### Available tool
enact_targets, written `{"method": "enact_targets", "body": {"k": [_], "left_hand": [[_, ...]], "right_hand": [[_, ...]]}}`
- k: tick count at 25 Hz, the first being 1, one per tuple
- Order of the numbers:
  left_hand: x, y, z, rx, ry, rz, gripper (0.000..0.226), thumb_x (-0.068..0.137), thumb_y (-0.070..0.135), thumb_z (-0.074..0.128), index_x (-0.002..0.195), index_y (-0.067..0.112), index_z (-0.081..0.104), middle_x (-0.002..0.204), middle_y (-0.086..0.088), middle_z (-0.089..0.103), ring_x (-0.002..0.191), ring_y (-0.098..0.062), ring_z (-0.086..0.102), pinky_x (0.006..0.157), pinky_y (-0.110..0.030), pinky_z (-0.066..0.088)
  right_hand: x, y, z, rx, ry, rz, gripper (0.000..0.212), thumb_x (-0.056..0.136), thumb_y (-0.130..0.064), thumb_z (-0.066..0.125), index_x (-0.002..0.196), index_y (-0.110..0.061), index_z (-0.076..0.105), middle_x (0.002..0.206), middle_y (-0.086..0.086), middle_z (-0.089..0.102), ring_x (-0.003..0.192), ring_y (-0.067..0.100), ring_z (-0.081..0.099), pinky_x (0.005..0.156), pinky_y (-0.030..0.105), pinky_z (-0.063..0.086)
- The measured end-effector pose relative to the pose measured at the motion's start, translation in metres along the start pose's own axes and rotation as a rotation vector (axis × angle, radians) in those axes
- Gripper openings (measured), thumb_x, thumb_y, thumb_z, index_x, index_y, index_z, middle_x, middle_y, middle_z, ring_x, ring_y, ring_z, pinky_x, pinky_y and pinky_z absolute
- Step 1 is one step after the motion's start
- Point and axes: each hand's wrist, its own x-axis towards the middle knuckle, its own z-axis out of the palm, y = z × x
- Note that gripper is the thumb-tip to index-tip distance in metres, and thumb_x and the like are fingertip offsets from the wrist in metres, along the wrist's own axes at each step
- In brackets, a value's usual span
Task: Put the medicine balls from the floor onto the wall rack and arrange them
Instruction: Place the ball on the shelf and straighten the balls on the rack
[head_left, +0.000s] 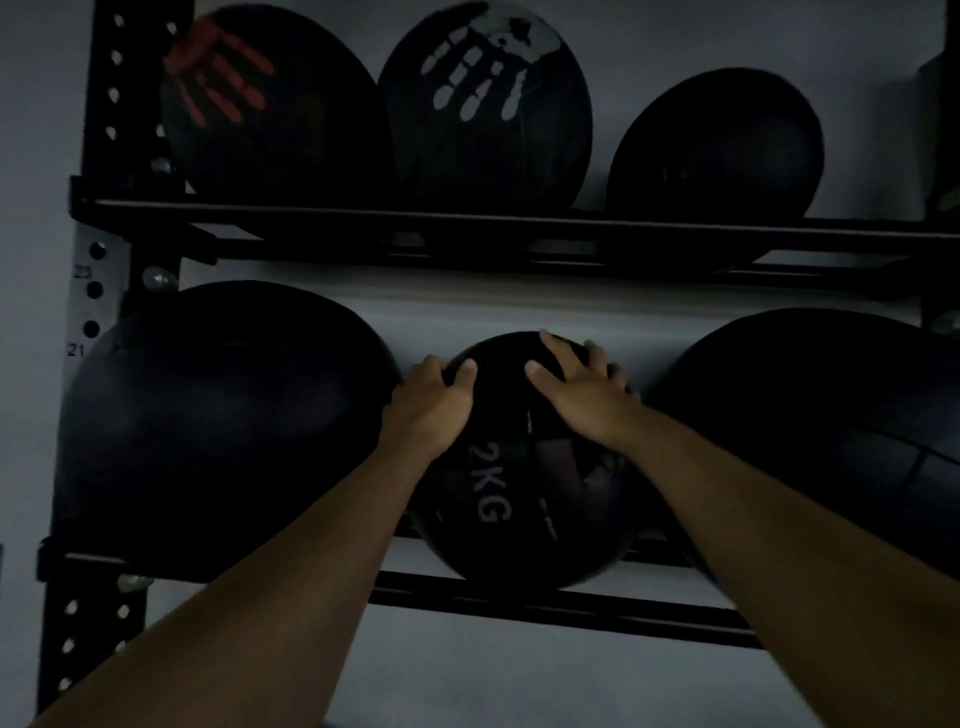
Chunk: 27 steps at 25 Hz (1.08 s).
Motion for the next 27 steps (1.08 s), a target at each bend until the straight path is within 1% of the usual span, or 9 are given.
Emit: {"method": "enact_targets", "body": {"k": [3, 5, 7, 11, 14, 19, 21, 24, 27], "left_hand": [[-0.031, 0.002, 0.007, 0.186, 0.075, 0.000, 0.061, 0.105, 0.054, 0.032, 0.149, 0.013, 0.042, 0.152, -0.012, 0.048, 0.136, -0.036, 0.047, 0.114, -0.051, 0.039], [-0.034, 0.001, -0.003, 0.222, 0.097, 0.016, 0.062, 0.103, 0.059, 0.035, 0.142, 0.012, 0.047, 0.147, -0.013, 0.050, 0.132, -0.036, 0.050, 0.112, -0.050, 0.040], [-0.019, 0.006, -0.017, 0.081, 0.088, 0.051, 0.062, 0.101, 0.064, 0.041, 0.139, 0.015, 0.049, 0.147, -0.012, 0.048, 0.135, -0.035, 0.047, 0.113, -0.047, 0.039], [0.019, 0.025, -0.016, -0.058, -0.076, 0.161, 0.060, 0.107, 0.056, 0.036, 0.159, 0.026, 0.037, 0.168, -0.004, 0.031, 0.152, -0.028, 0.034, 0.122, -0.040, 0.030], [0.029, 0.028, -0.001, -0.055, -0.180, 0.154, 0.056, 0.106, 0.058, 0.037, 0.157, 0.034, 0.041, 0.167, 0.000, 0.037, 0.151, -0.024, 0.038, 0.118, -0.035, 0.030], [0.040, 0.023, 0.001, -0.052, -0.123, 0.067, 0.052, 0.104, 0.062, 0.035, 0.139, 0.029, 0.055, 0.149, -0.003, 0.055, 0.134, -0.026, 0.054, 0.114, -0.043, 0.042], [0.039, 0.026, 0.000, 0.009, -0.111, 0.005, 0.061, 0.105, 0.062, 0.028, 0.146, 0.022, 0.049, 0.150, -0.009, 0.054, 0.134, -0.030, 0.054, 0.115, -0.045, 0.041], [0.032, 0.027, -0.002, 0.158, -0.123, -0.145, 0.080, 0.104, 0.064, 0.018, 0.164, 0.012, 0.023, 0.167, -0.018, 0.032, 0.151, -0.036, 0.036, 0.124, -0.047, 0.030], [0.016, 0.017, -0.006, 0.188, -0.107, -0.101, 0.103, 0.085, 0.089, 0.015, 0.165, 0.025, 0.017, 0.171, -0.012, 0.024, 0.155, -0.037, 0.029, 0.124, -0.055, 0.026]], "right_hand": [[0.019, 0.005, -0.035, 0.055, -0.242, -0.046, 0.064, 0.100, -0.060, 0.047, 0.156, -0.057, 0.016, 0.174, 0.002, -0.005, 0.160, 0.030, 0.001, 0.128, 0.053, 0.005], [0.019, -0.006, -0.037, -0.019, -0.248, -0.027, 0.065, 0.104, -0.051, 0.044, 0.160, -0.050, 0.012, 0.174, 0.005, -0.007, 0.160, 0.031, 0.001, 0.129, 0.051, 0.005], [0.004, -0.023, -0.018, -0.175, -0.065, -0.010, 0.062, 0.108, -0.043, 0.032, 0.164, -0.037, 0.008, 0.173, 0.015, -0.001, 0.157, 0.042, 0.007, 0.127, 0.055, 0.010], [-0.060, -0.039, 0.046, -0.406, 0.296, -0.017, 0.065, 0.108, -0.047, 0.014, 0.165, -0.017, 0.006, 0.167, 0.035, 0.011, 0.154, 0.051, 0.014, 0.125, 0.060, 0.007], [-0.051, -0.020, 0.047, -0.441, 0.365, -0.105, 0.066, 0.106, -0.054, 0.014, 0.165, -0.024, 0.010, 0.167, 0.031, 0.017, 0.154, 0.048, 0.019, 0.123, 0.063, 0.017], [-0.023, 0.007, 0.041, -0.340, 0.400, -0.271, 0.066, 0.100, -0.058, 0.018, 0.160, -0.033, 0.030, 0.165, 0.020, 0.033, 0.150, 0.044, 0.031, 0.120, 0.063, 0.025], [-0.002, 0.021, 0.018, -0.342, 0.334, -0.414, 0.066, 0.098, -0.060, 0.016, 0.158, -0.039, 0.035, 0.164, 0.013, 0.039, 0.148, 0.038, 0.038, 0.121, 0.057, 0.028], [0.035, 0.025, -0.023, -0.517, 0.147, -0.556, 0.060, 0.102, -0.060, 0.009, 0.159, -0.047, 0.024, 0.167, -0.002, 0.035, 0.150, 0.025, 0.037, 0.125, 0.050, 0.019], [0.058, 0.011, -0.029, -0.739, 0.240, -0.510, 0.068, 0.099, -0.063, 0.003, 0.159, -0.043, 0.028, 0.165, 0.001, 0.038, 0.150, 0.031, 0.034, 0.124, 0.057, 0.013]]}}
